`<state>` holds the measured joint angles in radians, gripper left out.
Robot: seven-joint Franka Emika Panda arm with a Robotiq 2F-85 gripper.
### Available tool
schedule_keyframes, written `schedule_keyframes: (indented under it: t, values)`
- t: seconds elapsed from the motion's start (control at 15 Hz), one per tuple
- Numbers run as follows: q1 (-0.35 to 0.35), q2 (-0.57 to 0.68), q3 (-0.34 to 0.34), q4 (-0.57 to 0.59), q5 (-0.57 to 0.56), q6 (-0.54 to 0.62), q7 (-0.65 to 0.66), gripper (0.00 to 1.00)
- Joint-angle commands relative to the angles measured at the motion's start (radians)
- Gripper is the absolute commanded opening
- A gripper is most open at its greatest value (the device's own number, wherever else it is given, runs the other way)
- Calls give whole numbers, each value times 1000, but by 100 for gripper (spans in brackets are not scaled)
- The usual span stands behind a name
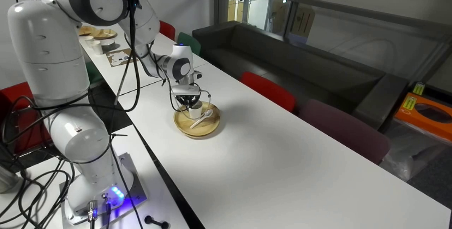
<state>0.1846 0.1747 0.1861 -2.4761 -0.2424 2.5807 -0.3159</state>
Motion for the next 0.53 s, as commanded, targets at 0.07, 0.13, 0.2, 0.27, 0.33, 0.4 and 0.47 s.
schedule_keyframes:
  t: [0.07, 0.13, 0.2, 0.27, 0.33, 0.4, 0.47]
  values:
    - [-2, 16, -6, 6, -41, 25, 7, 1]
    - [-1, 12, -4, 3, -42, 24, 8, 1]
    - [0, 9, -3, -1, -42, 25, 9, 1]
    - [0, 5, -2, -3, -40, 23, 7, 1]
    - [0, 1, 0, -6, -35, 20, 5, 1]
    - [1, -2, 0, -8, -37, 18, 7, 7]
    - [1, -3, -1, -7, -39, 16, 10, 30]
